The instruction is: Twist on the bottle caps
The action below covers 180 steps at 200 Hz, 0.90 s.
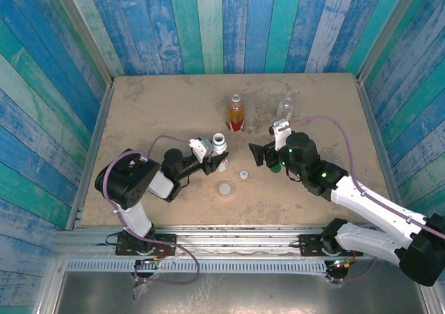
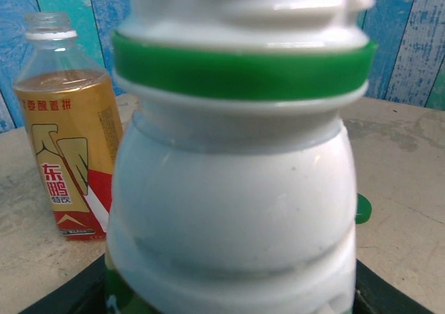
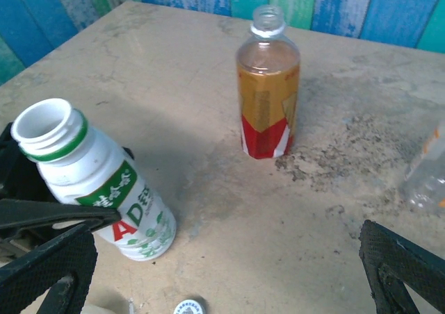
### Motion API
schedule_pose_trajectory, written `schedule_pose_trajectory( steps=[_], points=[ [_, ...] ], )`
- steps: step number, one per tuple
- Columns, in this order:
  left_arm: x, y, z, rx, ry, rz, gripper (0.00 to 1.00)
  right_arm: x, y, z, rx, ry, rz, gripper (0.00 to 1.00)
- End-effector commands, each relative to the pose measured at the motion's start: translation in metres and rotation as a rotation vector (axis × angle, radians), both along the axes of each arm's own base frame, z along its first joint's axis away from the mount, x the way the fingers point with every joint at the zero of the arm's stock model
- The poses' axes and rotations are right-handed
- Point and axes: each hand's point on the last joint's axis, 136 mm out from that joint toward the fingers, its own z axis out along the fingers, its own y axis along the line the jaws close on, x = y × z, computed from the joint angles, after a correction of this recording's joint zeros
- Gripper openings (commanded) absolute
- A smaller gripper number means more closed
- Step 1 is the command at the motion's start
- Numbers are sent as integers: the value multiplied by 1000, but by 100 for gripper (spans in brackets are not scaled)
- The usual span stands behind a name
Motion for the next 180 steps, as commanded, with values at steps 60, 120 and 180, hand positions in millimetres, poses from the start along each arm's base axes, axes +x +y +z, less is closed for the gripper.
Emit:
schedule_pose_trajectory(
  steps=[60, 120, 180],
  points=[
    [-31, -8, 10, -1, -5, -92, 59, 13, -60, -77, -173, 311, -305, 97],
    [-35, -7, -2, -1, 22, -92, 59, 11, -59, -137, -387, 544, -309, 87],
    [-36, -6, -7, 7, 36, -88, 59, 3, -66, -176, -408, 693, -357, 76]
  ],
)
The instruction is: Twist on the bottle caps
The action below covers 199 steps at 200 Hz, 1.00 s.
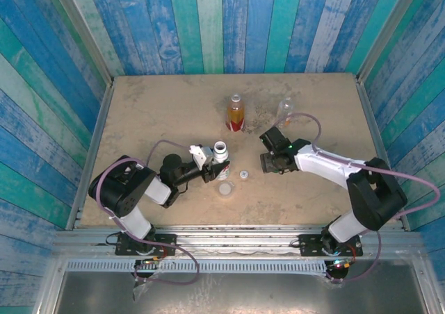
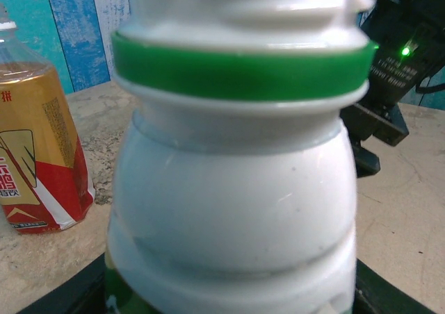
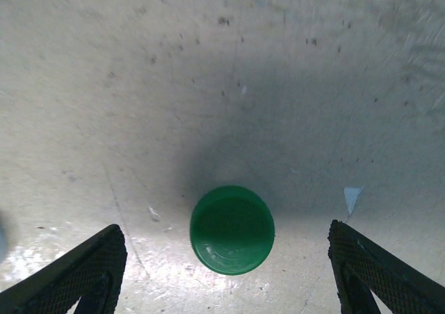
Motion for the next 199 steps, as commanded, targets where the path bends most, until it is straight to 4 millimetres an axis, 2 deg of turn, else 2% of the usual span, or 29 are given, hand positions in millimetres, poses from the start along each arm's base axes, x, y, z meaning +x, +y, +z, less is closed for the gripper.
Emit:
schedule_pose_trajectory(
  steps=[1, 25, 29, 84, 145, 199],
  points=[
    [-4, -1, -7, 7, 15, -10, 59, -5, -5, -9, -2, 57, -47, 76],
    [-4, -1, -8, 12, 20, -10, 59, -7, -2, -18, 27, 77, -47, 71],
    [-4, -1, -8, 12, 21, -9, 59, -3, -9, -19, 35, 79, -73, 69],
    [-3, -2, -10, 15, 30, -13, 59, 3, -6, -26, 68, 93, -77, 57],
    [-3, -2, -11, 22, 31, -13, 59, -2, -8, -38, 54, 125, -79, 50],
    [-3, -3, -10, 21, 29, -14, 59, -3, -6, -33, 71, 118, -73, 40]
  ],
)
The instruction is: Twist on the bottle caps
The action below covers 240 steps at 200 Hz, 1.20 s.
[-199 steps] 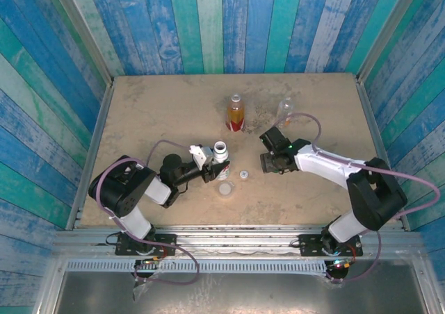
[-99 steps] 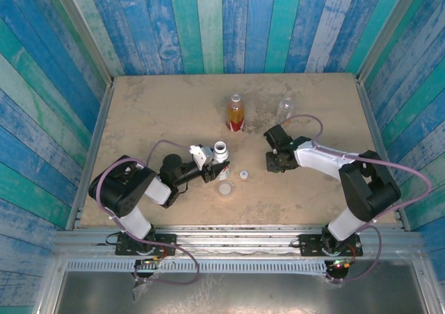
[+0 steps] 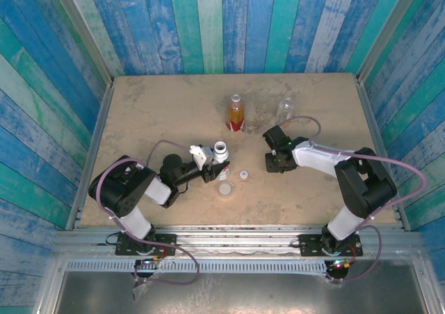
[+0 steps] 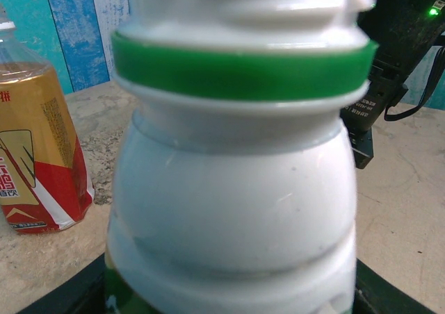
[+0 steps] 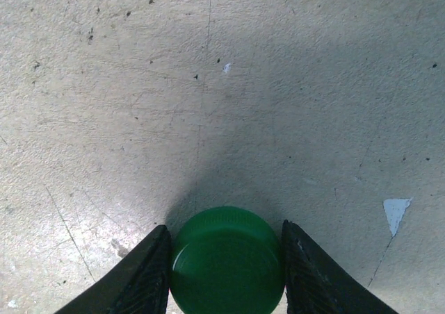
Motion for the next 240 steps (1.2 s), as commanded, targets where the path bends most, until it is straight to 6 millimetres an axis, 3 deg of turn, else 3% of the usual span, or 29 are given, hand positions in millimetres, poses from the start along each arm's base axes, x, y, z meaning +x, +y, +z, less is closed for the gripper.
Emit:
schedule_pose_trajectory(
  steps=[1, 73, 122, 155, 177, 240],
  points=[
    [-2, -2, -10, 20, 30, -12, 59, -6, -3, -1, 3, 16, -7, 40],
    [-3, -2, -10, 23, 31, -16, 59, -8, 1, 10, 30, 9, 5, 39],
    [-4, -3, -11, 23, 34, -20, 59, -14, 12, 31, 55, 28, 78, 41],
    [-5, -3, -13, 25, 36, -25, 59, -17, 24, 55, 65, 35, 130, 42],
    [-5, -3, -14, 27, 39, -24, 59, -25, 46, 74, 89, 32, 200, 43],
    [-6, -4, -15, 26, 43, -30, 59, -21, 92, 147, 189, -59, 301, 44]
  ],
)
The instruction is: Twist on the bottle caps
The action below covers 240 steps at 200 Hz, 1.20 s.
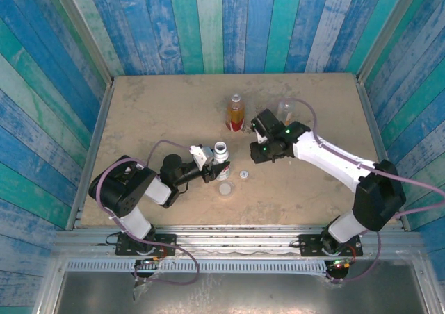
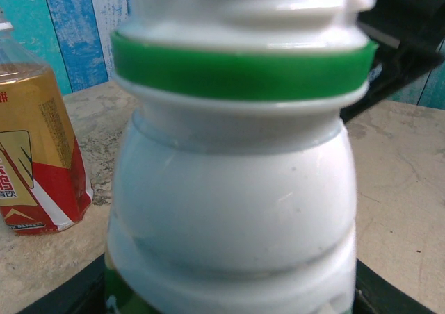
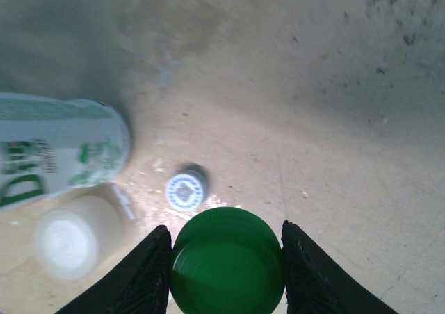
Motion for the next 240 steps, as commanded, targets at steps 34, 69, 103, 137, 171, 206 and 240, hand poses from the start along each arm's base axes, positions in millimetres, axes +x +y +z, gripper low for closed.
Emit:
schedule_pose_trajectory(
  steps=[34, 69, 103, 137, 171, 206, 240],
  points=[
    [-5, -3, -16, 24, 44, -26, 58, -9, 34, 65, 90, -56, 104, 44],
    [-6, -2, -18, 24, 49, -26, 58, -11, 61, 91, 131, -90, 166, 44],
    [-6, -2, -19, 26, 49, -27, 58, -15, 85, 101, 123, -96, 232, 44],
    [-7, -2, -20, 40, 47, -28, 58, -19, 102, 95, 98, -84, 272, 44],
    [-6, -3, -22, 50, 47, -33, 58, -20, 109, 83, 79, -63, 290, 44],
    [-8, -4, -24, 65, 48, -38, 58, -20, 113, 75, 65, -51, 297, 44],
    [-8, -5, -25, 71, 49, -42, 58, -19, 118, 74, 65, -51, 303, 44]
  ],
)
